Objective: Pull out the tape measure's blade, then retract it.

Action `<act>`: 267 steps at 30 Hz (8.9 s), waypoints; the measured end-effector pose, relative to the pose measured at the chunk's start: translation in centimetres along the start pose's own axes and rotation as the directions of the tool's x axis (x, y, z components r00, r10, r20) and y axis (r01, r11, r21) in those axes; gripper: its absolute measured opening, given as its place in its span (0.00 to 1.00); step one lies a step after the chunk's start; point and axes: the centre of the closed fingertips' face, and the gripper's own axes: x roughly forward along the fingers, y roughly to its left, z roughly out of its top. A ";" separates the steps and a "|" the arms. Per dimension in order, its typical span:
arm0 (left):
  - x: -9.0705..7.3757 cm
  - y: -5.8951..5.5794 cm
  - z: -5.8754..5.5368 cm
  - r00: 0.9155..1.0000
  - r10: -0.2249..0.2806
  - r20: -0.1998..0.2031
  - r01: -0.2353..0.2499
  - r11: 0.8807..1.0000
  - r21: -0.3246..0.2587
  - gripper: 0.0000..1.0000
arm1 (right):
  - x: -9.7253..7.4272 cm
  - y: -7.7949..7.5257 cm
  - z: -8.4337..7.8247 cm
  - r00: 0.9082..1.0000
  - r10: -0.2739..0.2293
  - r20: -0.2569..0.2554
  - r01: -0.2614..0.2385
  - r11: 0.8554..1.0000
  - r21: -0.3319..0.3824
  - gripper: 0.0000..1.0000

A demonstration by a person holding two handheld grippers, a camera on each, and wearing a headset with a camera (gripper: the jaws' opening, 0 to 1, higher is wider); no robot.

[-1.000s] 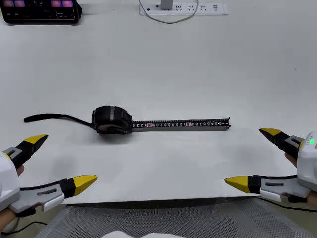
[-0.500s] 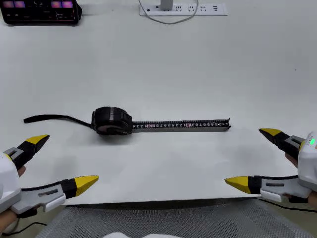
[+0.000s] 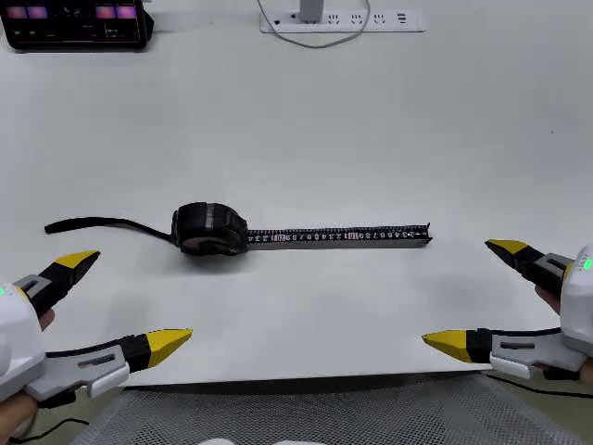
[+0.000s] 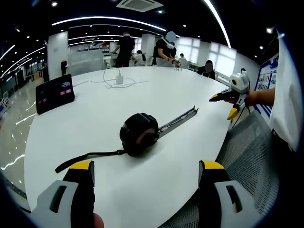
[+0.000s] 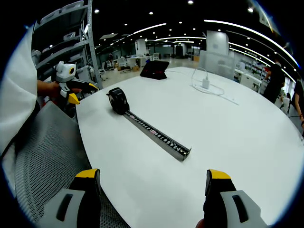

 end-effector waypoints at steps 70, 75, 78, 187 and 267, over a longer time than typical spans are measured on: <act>8.7 -1.9 2.8 1.000 0.007 -0.013 -0.008 0.998 -0.059 0.91 | 0.3 -0.8 -0.2 1.000 -0.011 -0.005 0.011 1.000 0.006 0.91; 8.8 -1.7 2.9 0.999 0.048 -0.004 -0.048 0.992 -0.117 0.90 | 0.6 -1.5 0.3 1.000 -0.010 -0.005 0.010 1.000 -0.007 0.91; 9.0 -1.8 2.8 0.998 0.069 -0.006 -0.069 0.989 -0.134 0.90 | 0.8 -1.9 0.4 1.000 -0.007 -0.010 0.007 1.000 -0.019 0.91; 10.9 2.2 2.0 0.921 0.380 -0.083 -0.384 0.855 -0.350 0.60 | 7.1 -5.8 -0.1 0.887 0.215 -0.410 -0.390 0.824 -0.412 0.17; 11.0 2.2 1.7 0.937 0.330 -0.111 -0.347 0.859 -0.378 0.57 | 10.3 -1.8 2.7 0.874 0.286 -0.392 -0.446 0.792 -0.416 0.11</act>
